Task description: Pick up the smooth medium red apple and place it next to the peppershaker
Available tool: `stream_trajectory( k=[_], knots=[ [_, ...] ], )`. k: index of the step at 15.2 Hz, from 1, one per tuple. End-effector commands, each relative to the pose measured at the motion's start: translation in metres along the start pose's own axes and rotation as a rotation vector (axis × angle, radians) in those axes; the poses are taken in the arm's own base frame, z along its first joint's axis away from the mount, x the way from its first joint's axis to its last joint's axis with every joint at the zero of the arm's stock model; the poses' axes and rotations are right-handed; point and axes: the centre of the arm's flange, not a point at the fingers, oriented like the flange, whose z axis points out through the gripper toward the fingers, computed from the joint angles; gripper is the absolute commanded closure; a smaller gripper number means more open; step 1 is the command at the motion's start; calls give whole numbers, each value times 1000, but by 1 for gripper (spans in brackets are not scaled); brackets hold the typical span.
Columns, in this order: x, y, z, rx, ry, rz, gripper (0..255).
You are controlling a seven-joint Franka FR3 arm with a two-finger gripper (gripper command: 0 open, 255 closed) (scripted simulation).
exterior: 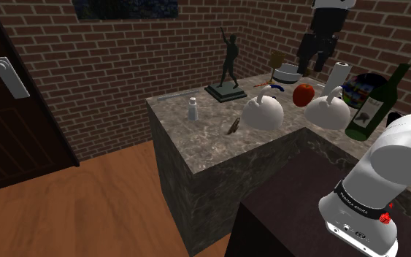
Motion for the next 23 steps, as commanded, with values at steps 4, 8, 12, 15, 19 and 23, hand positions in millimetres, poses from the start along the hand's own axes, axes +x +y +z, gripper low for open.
stream_trajectory(
  k=[4,8,12,15,19,23],
  knots=[
    [11,35,9,-6,12,-8,0],
    [27,82,21,-13,29,-19,0],
    [44,129,33,-21,46,-29,0],
    [57,164,41,-27,58,-37,0],
    [75,211,51,-34,75,-48,0],
    [93,257,60,-42,91,-59,0]
  ],
)
